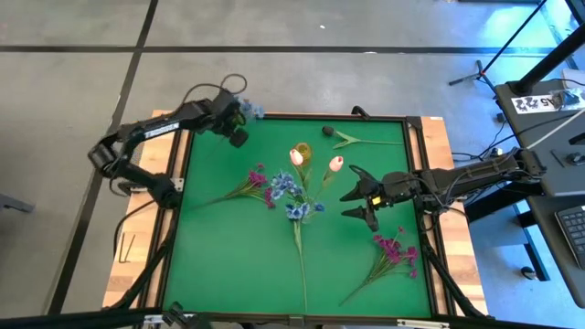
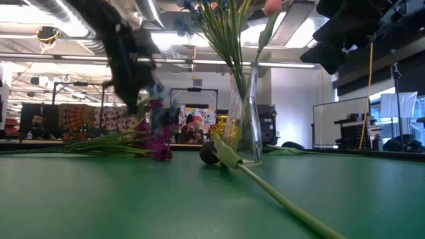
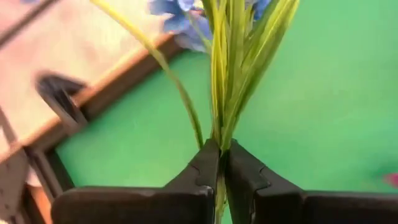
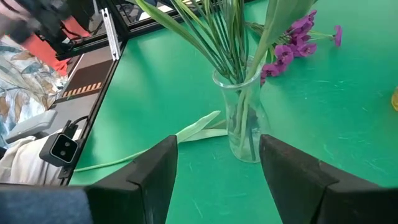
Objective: Sort flowers into vase by color
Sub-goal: Put the blue flowers into the transparent vase
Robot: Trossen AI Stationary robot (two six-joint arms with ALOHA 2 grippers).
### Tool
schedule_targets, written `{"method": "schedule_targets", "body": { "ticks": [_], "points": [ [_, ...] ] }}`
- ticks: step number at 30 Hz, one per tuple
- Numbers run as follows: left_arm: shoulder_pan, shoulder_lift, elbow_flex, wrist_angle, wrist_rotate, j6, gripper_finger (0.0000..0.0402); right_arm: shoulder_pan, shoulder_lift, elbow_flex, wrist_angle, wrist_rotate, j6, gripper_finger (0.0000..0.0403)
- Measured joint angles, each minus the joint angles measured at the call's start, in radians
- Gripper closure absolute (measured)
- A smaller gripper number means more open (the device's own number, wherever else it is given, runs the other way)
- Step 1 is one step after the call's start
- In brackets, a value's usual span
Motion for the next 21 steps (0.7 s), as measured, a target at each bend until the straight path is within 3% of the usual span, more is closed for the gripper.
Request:
{"method": "schedule_targets", "body": {
  "ticks": [15, 21],
  "points": [
    [-0.257, -0.429, 0.282, 0.003, 0.063, -0.136, 0.0397, 0.0, -0.031, 0.049, 0.018, -0.01, -0.039, 0.0176],
    [-0.424, -0.504, 0.307, 0.174, 0.181, -0.192, 0.0397, 0.0, -0.031, 0.152, 0.127, -0.037, -0.136, 0.0176]
  ]
}}
